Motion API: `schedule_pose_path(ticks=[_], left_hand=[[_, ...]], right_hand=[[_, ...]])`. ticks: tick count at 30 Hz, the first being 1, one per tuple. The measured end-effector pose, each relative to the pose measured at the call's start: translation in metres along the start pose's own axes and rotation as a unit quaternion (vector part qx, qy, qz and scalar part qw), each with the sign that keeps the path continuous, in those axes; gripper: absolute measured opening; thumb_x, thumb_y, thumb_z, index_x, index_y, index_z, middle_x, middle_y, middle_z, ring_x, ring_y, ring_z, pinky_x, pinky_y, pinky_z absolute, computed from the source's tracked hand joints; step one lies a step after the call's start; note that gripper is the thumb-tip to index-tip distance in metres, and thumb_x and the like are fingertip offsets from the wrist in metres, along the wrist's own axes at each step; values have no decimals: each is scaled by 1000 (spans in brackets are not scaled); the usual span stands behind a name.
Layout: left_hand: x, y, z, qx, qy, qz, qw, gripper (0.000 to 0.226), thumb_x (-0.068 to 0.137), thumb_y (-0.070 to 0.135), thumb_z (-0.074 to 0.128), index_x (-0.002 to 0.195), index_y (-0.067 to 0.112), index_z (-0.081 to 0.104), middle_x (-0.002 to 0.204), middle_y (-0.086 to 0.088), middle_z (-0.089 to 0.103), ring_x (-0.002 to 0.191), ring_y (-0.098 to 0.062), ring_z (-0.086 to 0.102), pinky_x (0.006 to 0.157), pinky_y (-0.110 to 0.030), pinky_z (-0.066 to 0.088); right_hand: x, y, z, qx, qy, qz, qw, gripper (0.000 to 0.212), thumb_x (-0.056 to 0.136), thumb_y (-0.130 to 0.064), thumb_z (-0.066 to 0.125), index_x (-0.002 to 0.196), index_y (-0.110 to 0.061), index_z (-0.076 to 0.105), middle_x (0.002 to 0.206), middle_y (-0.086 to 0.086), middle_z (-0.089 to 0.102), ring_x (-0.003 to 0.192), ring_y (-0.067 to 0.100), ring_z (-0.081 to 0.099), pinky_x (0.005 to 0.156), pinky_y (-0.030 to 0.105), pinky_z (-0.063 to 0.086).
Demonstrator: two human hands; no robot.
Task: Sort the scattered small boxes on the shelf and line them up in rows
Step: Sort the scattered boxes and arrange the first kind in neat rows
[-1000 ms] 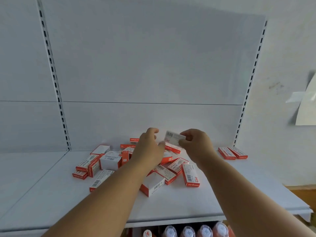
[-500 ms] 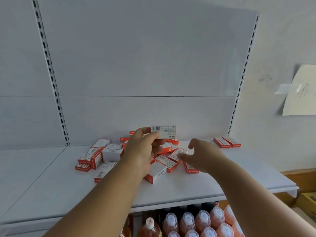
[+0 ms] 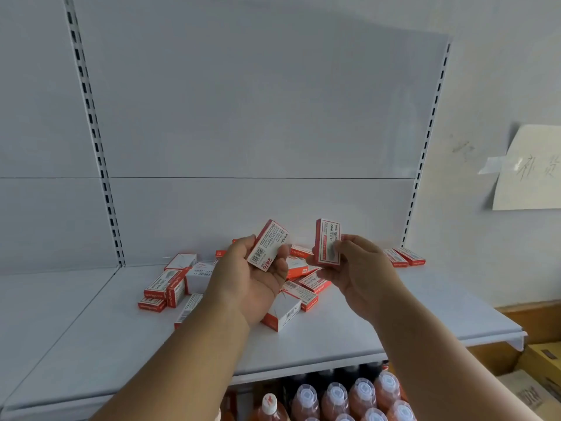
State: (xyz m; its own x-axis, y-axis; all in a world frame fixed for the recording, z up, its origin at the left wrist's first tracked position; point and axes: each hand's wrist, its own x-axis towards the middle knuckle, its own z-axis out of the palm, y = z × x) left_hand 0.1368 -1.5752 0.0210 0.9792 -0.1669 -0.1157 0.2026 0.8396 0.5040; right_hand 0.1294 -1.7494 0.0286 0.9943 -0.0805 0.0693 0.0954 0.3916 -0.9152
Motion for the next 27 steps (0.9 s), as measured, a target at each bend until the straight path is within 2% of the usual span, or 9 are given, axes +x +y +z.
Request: schedule_pose_path(ticks=[4, 7, 9, 10, 14, 18, 20, 23, 27], left_hand=[[-4, 6, -3, 7, 7, -3, 1000, 36, 92, 19, 51, 119, -3, 60, 93, -28, 73, 68, -26, 68, 56, -29, 56], [-7, 8, 0, 25, 24, 9, 999, 28, 93, 18, 56, 113, 0, 65, 95, -28, 73, 63, -23, 65, 53, -26, 54], [-8, 8, 2, 62, 24, 29, 997, 20, 94, 6, 55, 110, 7, 67, 100, -27, 72, 62, -23, 69, 55, -29, 57], [-7, 7, 2, 94, 21, 47, 994, 25, 93, 0, 54, 111, 13, 67, 100, -26, 72, 66, -25, 73, 61, -34, 59], [-1, -5, 4, 217, 30, 126, 967, 42, 89, -8, 60, 108, 28, 68, 100, -14, 74, 92, -32, 73, 77, -44, 61], [8, -25, 14, 278, 20, 140, 950, 37, 88, -7, 63, 102, 26, 69, 88, -2, 77, 77, -26, 76, 60, -36, 60], [14, -40, 18, 313, 32, 131, 940, 33, 87, -1, 67, 103, 28, 69, 89, 1, 78, 78, -27, 76, 66, -40, 62], [27, -65, 33, 358, 26, 101, 928, 25, 85, 1, 70, 101, 21, 70, 92, -3, 78, 87, -27, 75, 80, -44, 60], [52, -108, 67, 422, -6, 68, 904, 19, 82, -3, 69, 95, 11, 67, 91, -9, 77, 84, -26, 74, 71, -36, 58]], right_hand=[[-8, -5, 11, 25, -38, -6, 999, 19, 100, 0, 41, 108, 4, 58, 85, 16, 74, 83, 35, 73, 62, 36, 61], [-10, -6, 11, 29, -36, 7, 999, 12, 98, 2, 49, 104, 5, 58, 104, 23, 68, 89, 35, 71, 65, 35, 60], [-9, -6, 8, 28, -41, 17, 999, 12, 94, 6, 54, 105, 3, 57, 112, 27, 64, 98, 39, 69, 70, 36, 60], [-9, -6, 7, 28, -46, 17, 998, 15, 92, 7, 56, 106, 3, 57, 113, 27, 63, 99, 40, 69, 71, 37, 60], [-10, -10, -1, 13, -49, 0, 999, 16, 89, 6, 60, 105, 6, 58, 107, 27, 69, 97, 38, 71, 74, 38, 61], [-9, -17, -22, -106, 15, -30, 994, 6, 91, -1, 62, 96, -3, 65, 94, 14, 75, 87, 27, 71, 73, 35, 51], [-7, -23, -39, -148, 41, -47, 987, 6, 90, -3, 64, 95, -3, 67, 93, 12, 76, 81, 23, 66, 69, 33, 44], [0, -36, -71, -168, 62, -62, 982, 11, 87, -5, 69, 98, -3, 68, 92, 13, 76, 71, 18, 63, 65, 30, 45], [16, -60, -130, -234, 87, -77, 965, 21, 84, -8, 75, 102, -10, 65, 84, 6, 77, 72, 22, 68, 62, 32, 47]])
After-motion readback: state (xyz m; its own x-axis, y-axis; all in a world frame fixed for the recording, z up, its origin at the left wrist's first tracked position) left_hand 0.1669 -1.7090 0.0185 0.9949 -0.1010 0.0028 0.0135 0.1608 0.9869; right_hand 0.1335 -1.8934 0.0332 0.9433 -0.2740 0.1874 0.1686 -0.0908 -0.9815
